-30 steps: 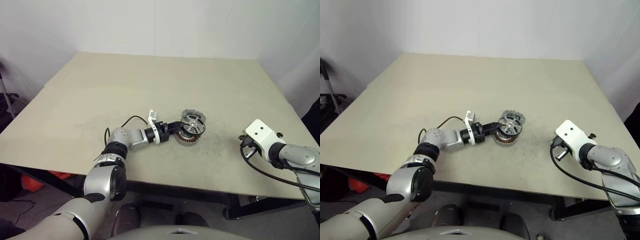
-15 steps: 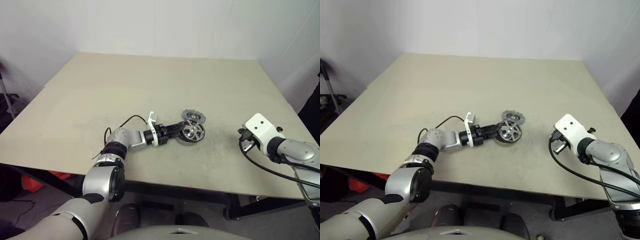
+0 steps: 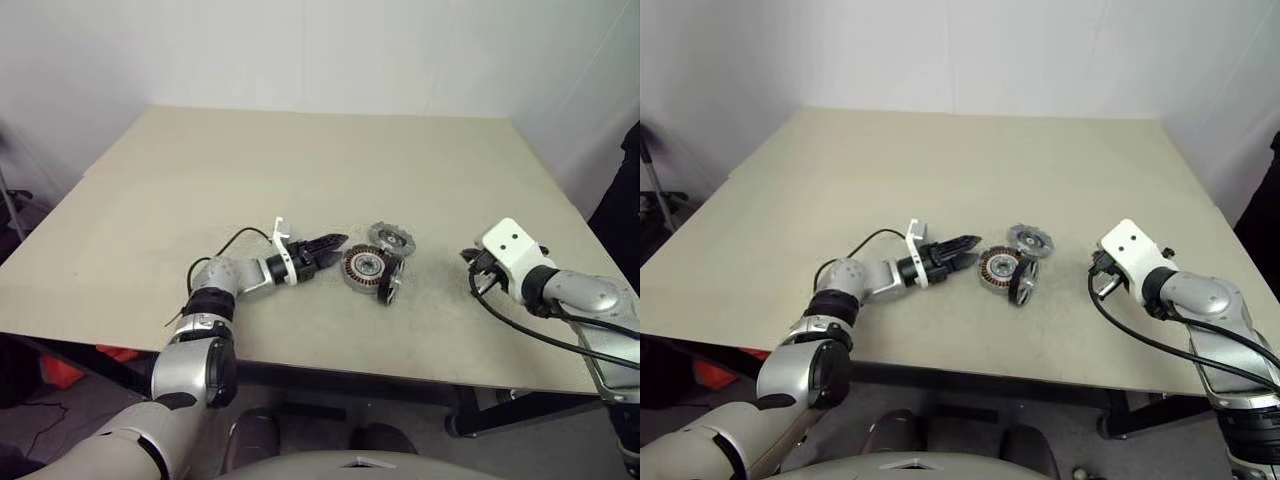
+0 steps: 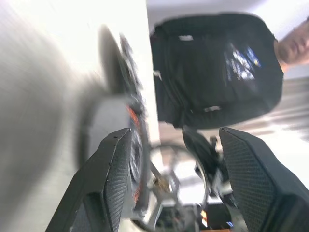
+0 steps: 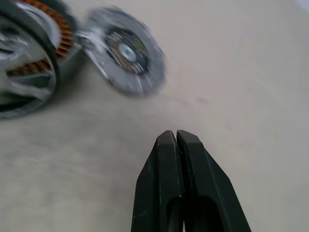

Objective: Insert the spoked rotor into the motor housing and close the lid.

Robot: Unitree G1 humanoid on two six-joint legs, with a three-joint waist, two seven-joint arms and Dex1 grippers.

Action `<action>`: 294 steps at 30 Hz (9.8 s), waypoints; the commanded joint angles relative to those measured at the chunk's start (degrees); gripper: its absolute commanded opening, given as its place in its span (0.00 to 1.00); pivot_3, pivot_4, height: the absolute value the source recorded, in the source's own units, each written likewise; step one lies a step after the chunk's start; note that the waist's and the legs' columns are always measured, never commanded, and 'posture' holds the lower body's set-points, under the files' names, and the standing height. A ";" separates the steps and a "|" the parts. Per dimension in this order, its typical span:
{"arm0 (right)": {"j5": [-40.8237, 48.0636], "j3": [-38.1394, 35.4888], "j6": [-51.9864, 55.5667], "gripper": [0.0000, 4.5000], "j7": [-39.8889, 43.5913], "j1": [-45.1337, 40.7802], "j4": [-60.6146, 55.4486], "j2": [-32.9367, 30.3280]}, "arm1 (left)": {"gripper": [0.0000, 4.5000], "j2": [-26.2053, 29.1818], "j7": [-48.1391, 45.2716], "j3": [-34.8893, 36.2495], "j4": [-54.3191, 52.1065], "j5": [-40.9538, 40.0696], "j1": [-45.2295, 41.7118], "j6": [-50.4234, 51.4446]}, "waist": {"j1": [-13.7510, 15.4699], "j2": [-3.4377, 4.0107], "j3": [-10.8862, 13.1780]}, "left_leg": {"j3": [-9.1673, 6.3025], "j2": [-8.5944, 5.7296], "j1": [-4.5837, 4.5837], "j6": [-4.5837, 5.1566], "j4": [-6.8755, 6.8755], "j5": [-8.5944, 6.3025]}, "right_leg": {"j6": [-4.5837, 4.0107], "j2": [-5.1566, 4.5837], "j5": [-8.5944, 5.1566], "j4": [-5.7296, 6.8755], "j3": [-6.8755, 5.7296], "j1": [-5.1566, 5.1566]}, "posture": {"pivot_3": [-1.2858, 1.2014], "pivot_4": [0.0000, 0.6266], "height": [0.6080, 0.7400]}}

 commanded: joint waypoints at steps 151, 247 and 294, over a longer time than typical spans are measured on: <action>-4.34 14.84 -11.71 0.01 5.67 -9.56 4.40 -0.14 | 0.69 6.51 7.51 3.56 -8.04 -0.66 4.63 -11.09 | 0.17 -0.02 -0.01 | -0.10 -0.30 -0.02 0.20 0.29 -0.13 | 0.30 -0.22 -0.19 0.18 0.04 0.22 | 0.52 0.00 1.00; -3.44 7.68 -3.51 0.41 2.00 -4.37 4.59 -1.33 | 0.11 -5.76 2.18 -4.13 2.80 0.68 -3.44 2.90 | 0.30 0.00 -0.03 | -0.13 -0.54 -0.40 0.56 0.27 -0.10 | 0.32 -0.46 -0.18 0.07 -0.04 -0.05 | 0.52 0.00 1.00; 1.19 16.39 -5.05 0.42 1.57 -10.65 4.81 13.11 | 0.52 2.73 8.06 0.34 -7.38 0.82 4.41 -2.86 | 0.03 -0.09 -0.02 | -0.11 -0.68 0.05 0.29 0.14 -0.16 | 0.34 -0.65 -0.19 0.07 -0.05 0.28 | 0.52 0.00 1.00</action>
